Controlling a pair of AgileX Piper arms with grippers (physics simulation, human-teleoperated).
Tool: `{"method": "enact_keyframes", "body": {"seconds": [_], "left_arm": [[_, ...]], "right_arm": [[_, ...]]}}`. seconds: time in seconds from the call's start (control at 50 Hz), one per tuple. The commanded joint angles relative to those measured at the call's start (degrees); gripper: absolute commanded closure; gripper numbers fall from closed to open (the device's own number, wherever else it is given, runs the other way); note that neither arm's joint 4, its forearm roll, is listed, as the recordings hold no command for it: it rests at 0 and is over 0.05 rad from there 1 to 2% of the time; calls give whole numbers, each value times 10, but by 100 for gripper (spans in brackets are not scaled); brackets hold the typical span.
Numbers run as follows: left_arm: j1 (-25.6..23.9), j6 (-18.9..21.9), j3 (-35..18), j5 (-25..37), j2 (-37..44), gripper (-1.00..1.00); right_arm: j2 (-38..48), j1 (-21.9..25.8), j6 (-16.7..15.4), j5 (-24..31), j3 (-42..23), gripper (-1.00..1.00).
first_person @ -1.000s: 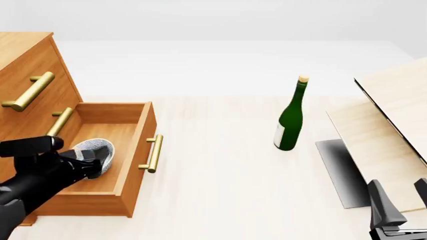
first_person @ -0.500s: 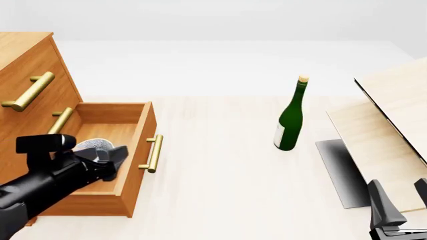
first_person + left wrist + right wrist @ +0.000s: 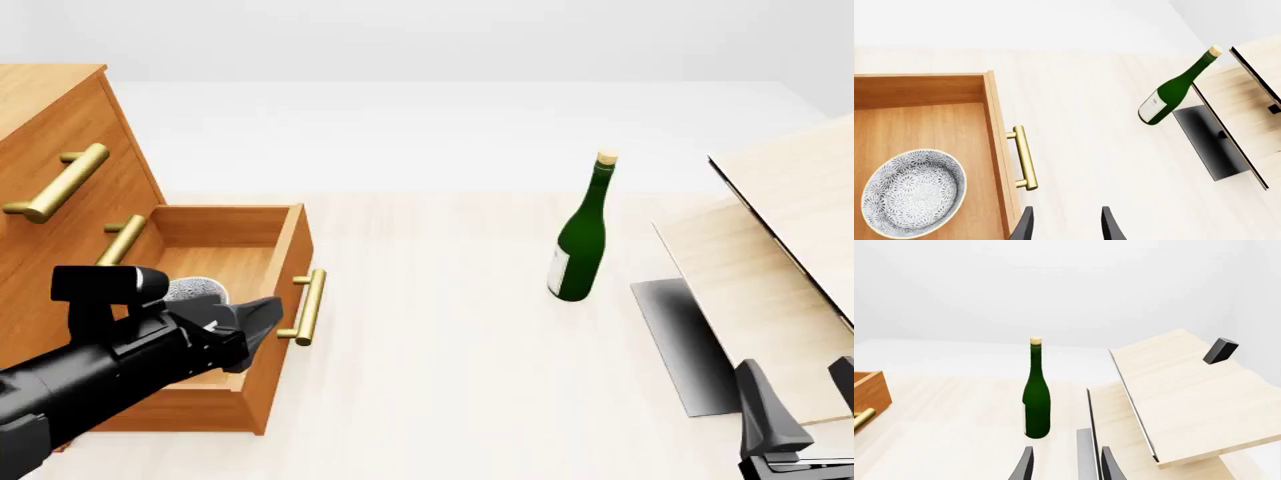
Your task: Put the bowl in the bottom drawer of the cabinet and close it.
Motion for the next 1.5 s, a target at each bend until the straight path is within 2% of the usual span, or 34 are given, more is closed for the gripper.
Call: {"method": "enact_keyframes", "body": {"seconds": [0.02,0.48,0.76,1.1,1.5], "left_arm": [[-36,-7,-9,4,8,-100],[-103,-34,-20,-12,64,-100],[-131,-70,-12,-40,105,-100],[-151,-120,13,-80,166,-100],[-149,-179,50,-126,231,-100]], "right_arm": [[0,0,0,0,0,-100],[0,0,-1,0,0,-100],[0,0,-1,0,0,-100],[0,0,-1,0,0,-100],[0,0,-2,0,0,-100]]}}
